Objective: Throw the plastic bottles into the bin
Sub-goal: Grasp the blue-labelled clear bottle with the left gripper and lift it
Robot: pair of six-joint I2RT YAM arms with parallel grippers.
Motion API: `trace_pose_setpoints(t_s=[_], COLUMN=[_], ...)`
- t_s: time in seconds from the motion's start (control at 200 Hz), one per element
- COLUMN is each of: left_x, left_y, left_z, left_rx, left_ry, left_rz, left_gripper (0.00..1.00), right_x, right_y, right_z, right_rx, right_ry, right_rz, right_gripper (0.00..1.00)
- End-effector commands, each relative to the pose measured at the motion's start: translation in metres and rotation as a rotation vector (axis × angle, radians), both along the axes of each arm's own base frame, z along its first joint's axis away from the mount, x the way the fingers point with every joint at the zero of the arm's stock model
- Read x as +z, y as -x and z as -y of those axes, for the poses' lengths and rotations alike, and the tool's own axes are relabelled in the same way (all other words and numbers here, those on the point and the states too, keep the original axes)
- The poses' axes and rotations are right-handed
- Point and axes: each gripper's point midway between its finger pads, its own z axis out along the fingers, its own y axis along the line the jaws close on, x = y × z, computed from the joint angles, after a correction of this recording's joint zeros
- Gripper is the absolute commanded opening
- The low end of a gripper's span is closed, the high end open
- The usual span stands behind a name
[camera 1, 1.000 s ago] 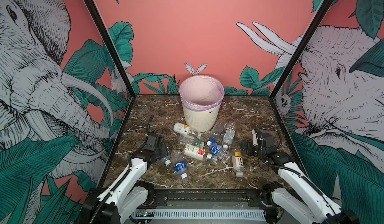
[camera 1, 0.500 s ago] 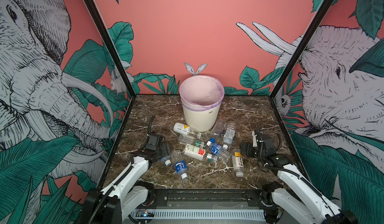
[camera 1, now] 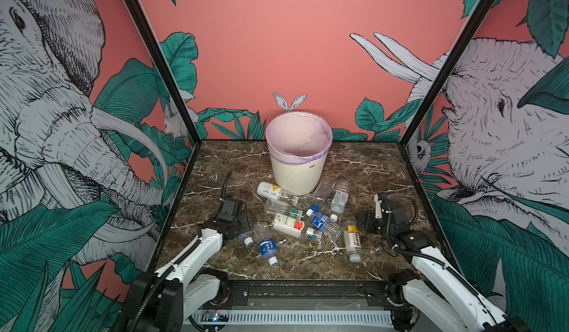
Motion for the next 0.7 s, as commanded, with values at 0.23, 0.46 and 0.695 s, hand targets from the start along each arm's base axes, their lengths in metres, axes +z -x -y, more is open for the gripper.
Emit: trace_pose_setpoints(t_s=[0.23,0.46,0.695], left_x=[-0.009,-0.015,-0.013], left_y=[-0.006,-0.008,-0.013], left_z=[0.002,0.007,0.012], left_rx=[0.003,-0.019,-0.047], left_ry=[-0.021,-0.023,-0.025], left_rz=[-0.065,-0.146,-0.190], left_gripper=[0.73,0.76,0.78], right_x=[0.005,0.005,0.006], right_y=[-0.005,-0.004,-0.004], right_z=[-0.001,0.000,0.000], right_rx=[-0.012,-0.012,-0.013], right_ry=[-0.018,-0.017,-0.018], right_rz=[0.024,0.024,0.031], right_gripper=[0.98,0.98,0.98])
